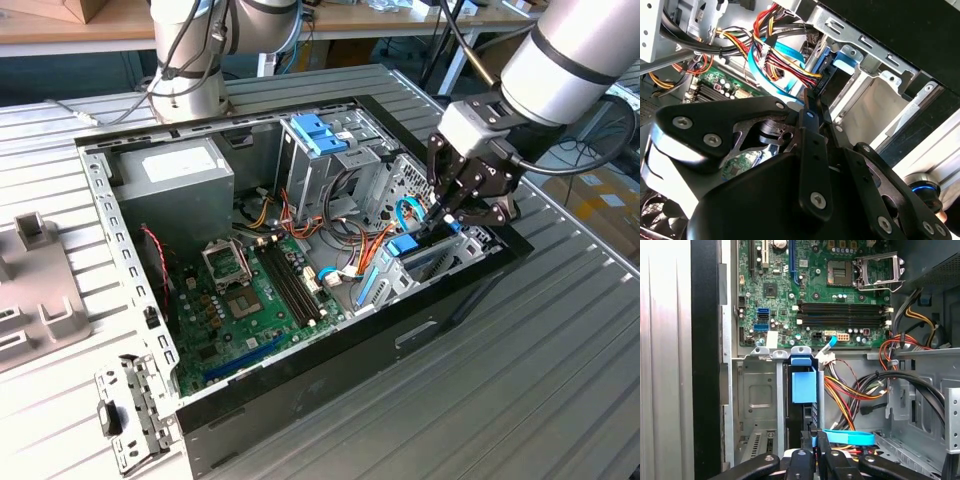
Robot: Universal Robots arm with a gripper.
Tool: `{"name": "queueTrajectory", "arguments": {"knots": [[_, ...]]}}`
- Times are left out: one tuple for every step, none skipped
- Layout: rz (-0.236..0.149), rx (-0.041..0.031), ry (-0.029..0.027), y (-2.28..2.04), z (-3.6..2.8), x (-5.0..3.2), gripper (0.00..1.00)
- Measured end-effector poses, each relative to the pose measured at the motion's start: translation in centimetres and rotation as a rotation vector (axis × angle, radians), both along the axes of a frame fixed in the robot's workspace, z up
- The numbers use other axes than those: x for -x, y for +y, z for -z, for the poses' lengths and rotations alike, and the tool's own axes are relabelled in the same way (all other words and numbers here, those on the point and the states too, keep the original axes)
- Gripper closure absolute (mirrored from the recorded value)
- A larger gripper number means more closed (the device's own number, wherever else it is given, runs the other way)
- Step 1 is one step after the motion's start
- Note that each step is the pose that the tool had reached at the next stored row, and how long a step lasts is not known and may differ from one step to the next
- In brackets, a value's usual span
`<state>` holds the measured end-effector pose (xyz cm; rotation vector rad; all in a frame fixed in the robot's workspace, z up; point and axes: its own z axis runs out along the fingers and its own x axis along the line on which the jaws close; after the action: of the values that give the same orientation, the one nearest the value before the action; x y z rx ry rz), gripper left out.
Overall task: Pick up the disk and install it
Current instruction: 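Insert the second disk wire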
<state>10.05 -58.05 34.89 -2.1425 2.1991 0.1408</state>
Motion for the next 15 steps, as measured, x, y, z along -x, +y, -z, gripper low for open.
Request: {"name": "queueTrajectory", "arguments": {"knots": [[0.0, 0.0001, 0.0001, 0.0, 0.03, -0.02, 0.84], [0.0, 0.0003, 0.0001, 0.0, 0.09, -0.04, 0.84], [0.0, 0.0003, 0.0, -0.01, 0.15, -0.05, 0.84], [0.0, 0.0002, 0.0, -0.01, 0.2, -0.06, 0.84], [0.0, 0.0002, 0.0, -0.01, 0.29, -0.07, 0.84], [0.0, 0.0001, 0.0, -0.03, 0.35, -0.07, 0.84], [0.0, 0.0002, 0.0, -0.05, 0.35, -0.07, 0.84], [0.0, 0.0001, 0.0, -0.05, 0.36, -0.07, 0.84], [0.0, 0.0, 0.0, -0.06, 0.36, -0.08, 0.84], [0.0, -0.0001, 0.0, -0.07, 0.34, -0.07, 0.84], [0.0, -0.0006, 0.0, -0.07, 0.28, -0.08, 0.84], [0.0, -0.0007, -0.0001, -0.07, 0.16, -0.08, 0.84], [0.0, -0.0001, 0.0, -0.07, 0.06, -0.08, 0.84], [0.0, -0.0003, 0.0, -0.08, 0.01, -0.08, 0.84], [0.0, -0.0001, 0.0, -0.09, -0.01, -0.09, 0.84]]}}
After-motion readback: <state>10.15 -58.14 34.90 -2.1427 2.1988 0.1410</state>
